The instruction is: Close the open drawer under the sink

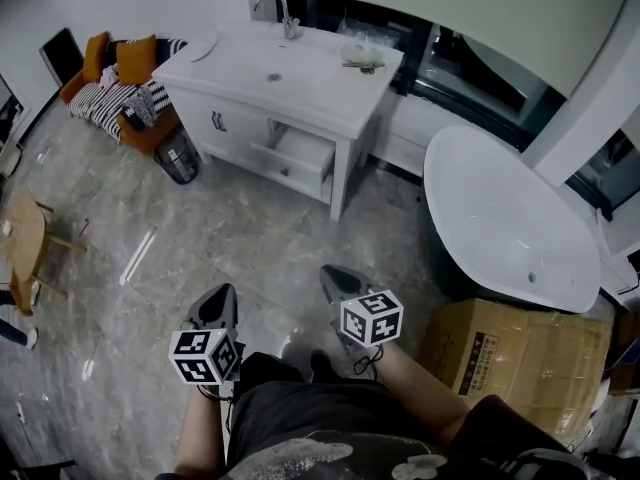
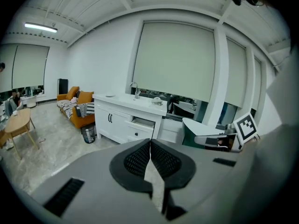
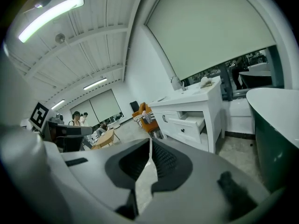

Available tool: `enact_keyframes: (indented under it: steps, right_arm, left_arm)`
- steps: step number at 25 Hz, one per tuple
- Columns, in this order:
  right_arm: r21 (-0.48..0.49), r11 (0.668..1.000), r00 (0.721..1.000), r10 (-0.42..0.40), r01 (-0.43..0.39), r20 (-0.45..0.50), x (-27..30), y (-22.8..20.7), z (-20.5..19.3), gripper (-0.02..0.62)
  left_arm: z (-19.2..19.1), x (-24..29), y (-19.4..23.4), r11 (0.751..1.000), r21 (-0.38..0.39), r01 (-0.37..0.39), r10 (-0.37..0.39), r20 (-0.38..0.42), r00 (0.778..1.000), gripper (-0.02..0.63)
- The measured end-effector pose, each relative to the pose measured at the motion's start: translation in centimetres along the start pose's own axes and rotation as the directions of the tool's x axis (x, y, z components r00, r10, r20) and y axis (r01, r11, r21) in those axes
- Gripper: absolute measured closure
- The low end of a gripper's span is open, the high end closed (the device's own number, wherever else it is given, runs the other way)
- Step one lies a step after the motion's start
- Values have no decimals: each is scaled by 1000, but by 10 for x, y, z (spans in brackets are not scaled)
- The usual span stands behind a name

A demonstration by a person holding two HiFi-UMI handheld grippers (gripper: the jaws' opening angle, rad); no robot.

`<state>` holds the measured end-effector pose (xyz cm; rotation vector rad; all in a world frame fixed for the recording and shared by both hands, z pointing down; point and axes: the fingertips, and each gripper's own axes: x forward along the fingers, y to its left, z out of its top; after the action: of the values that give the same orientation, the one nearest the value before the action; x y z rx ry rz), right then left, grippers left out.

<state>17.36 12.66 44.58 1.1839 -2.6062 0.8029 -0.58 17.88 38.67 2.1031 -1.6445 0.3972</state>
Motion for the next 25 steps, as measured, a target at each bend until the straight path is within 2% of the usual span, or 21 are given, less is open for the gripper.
enact_keyframes:
  steps: [7,15,20,25]
  right_arm:
    - [-8,1000,999,-27,26,-20,35,-11,10,565]
    - [35,985,986,-165,167,-38,113,-29,28,565]
    - [95,961,966,-257,259,-29,172,-37,42,565]
    - [157,916,929,-369,370,-35,222,-46,55,565]
  left_arm:
    - [14,34,34,1000,-13,16,-16,12,1000,591]
    - [37,101,102,994,-30,107,-108,-39,993,591]
    - [64,152,150,984,-6,179,-178,-72,981,591]
    - [89,194,193,969,5,246,-244,-109,964,591]
